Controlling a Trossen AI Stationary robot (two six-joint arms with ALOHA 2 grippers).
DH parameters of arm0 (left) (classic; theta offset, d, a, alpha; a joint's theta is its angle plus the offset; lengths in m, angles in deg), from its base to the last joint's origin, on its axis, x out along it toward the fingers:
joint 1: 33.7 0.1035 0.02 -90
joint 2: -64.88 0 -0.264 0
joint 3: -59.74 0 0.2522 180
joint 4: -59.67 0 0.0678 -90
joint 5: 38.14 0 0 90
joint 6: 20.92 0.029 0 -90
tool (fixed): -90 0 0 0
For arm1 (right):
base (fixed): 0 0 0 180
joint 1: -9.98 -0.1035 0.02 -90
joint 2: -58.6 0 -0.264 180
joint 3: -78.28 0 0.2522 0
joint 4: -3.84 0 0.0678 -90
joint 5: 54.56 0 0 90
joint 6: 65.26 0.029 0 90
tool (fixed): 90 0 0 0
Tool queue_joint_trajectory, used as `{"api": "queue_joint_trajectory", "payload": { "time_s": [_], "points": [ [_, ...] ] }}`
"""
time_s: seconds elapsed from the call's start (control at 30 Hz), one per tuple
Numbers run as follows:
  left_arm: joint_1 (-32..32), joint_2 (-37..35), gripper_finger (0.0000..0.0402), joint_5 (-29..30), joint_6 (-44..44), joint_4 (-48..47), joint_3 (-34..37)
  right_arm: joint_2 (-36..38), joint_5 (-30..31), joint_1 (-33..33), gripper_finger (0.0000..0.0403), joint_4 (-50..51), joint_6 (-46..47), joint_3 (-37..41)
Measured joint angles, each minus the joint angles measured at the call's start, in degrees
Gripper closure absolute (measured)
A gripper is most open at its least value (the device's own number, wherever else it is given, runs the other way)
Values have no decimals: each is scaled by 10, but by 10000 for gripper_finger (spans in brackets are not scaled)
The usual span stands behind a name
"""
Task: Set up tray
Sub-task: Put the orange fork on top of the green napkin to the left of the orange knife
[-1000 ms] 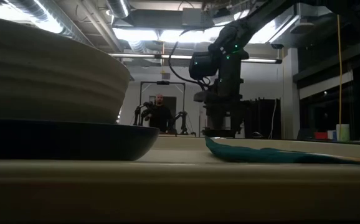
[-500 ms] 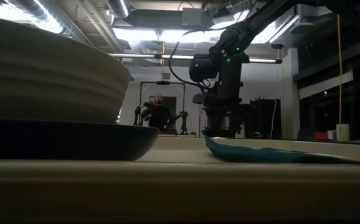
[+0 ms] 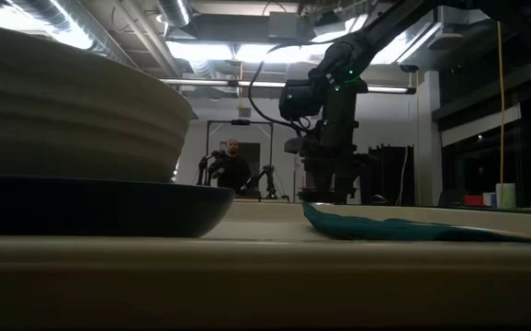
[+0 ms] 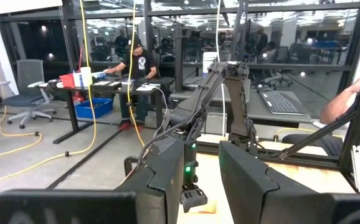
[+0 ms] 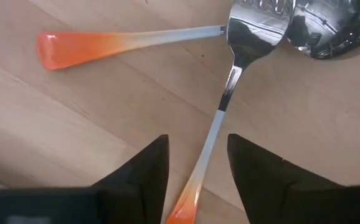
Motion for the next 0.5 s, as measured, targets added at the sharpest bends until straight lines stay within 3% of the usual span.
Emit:
{"api": "queue_joint_trajectory", "payload": {
  "time_s": [0.5],
  "points": [
    [0,0,304,0,-10,0,0,-1,-28,-4,188,-43,56,60]
  ]
}}
